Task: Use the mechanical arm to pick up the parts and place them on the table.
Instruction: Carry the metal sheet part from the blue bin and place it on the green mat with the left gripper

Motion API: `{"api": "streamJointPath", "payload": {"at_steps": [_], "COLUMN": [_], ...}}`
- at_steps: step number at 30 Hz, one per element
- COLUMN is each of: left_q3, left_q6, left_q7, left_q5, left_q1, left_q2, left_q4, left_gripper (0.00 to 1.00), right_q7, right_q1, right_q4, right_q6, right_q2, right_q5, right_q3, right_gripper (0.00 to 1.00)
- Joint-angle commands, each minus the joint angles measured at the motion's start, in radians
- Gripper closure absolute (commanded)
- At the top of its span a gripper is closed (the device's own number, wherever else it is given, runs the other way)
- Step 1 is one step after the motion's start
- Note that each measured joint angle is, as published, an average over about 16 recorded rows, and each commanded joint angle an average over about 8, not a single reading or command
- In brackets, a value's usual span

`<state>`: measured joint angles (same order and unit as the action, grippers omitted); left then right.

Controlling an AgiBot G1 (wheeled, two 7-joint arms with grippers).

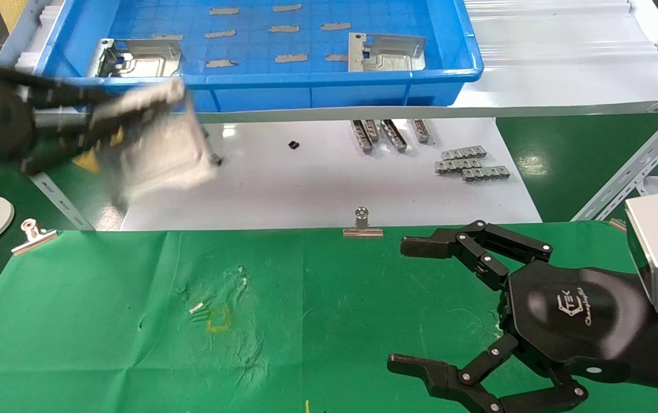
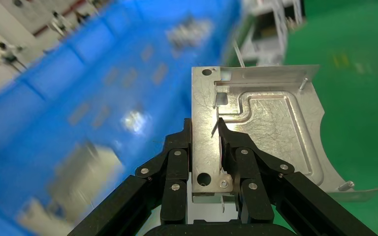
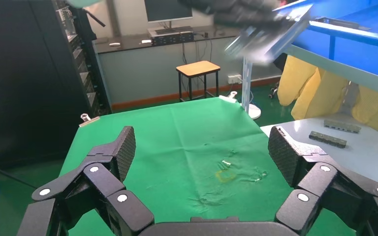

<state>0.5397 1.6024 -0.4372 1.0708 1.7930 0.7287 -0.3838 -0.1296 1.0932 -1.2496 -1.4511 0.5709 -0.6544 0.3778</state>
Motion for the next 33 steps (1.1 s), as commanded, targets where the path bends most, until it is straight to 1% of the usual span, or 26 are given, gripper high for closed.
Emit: {"api": "streamJointPath", "payload": {"at_steps": [1,6,10,13,17,24,25,26,32,33], "left_q3": [0.017,0.102,0.168,0.203,0.235,0.278,0.281,0.285,0.307,0.311], "left_q6": [0.004,-0.001,-0.011,-0.018,-0.027,-0.054,-0.061,-0.067,-0.092,-0.093], "left_q7": [-0.022,-0.112,-0.201,-0.261,-0.315,-0.409,-0.422,-0.435,-0.481,-0.486], "left_q5": [-0.025,-0.088,-0.094,-0.084,-0.068,-0.021,-0.014,-0.008,0.033,0.039], "left_q1": [-0.047,-0.172,-0.224,-0.232,-0.228,-0.213,-0.209,-0.205,-0.17,-0.165], "left_q2": [-0.039,-0.097,-0.098,-0.074,-0.025,0.066,0.078,0.09,0.144,0.151], "left_q4": [-0.05,-0.171,-0.197,-0.17,-0.102,0.021,0.038,0.056,0.15,0.164], "left_gripper": [1.0,1.0,1.0,1.0,1.0,1.0,0.99,0.92,0.18,0.07], "right_q7": [0.0,0.0,0.0,0.0,0.0,0.0,0.0,0.0,0.0,0.0], "right_q1": [0.0,0.0,0.0,0.0,0.0,0.0,0.0,0.0,0.0,0.0], "right_q4": [0.0,0.0,0.0,0.0,0.0,0.0,0.0,0.0,0.0,0.0], "right_q6": [0.0,0.0,0.0,0.0,0.0,0.0,0.0,0.0,0.0,0.0], "right_q2": [0.0,0.0,0.0,0.0,0.0,0.0,0.0,0.0,0.0,0.0], "right_q5": [0.0,0.0,0.0,0.0,0.0,0.0,0.0,0.0,0.0,0.0], "right_q3": [0.0,0.0,0.0,0.0,0.0,0.0,0.0,0.0,0.0,0.0], "right_gripper": [0.0,0.0,0.0,0.0,0.0,0.0,0.0,0.0,0.0,0.0]}}
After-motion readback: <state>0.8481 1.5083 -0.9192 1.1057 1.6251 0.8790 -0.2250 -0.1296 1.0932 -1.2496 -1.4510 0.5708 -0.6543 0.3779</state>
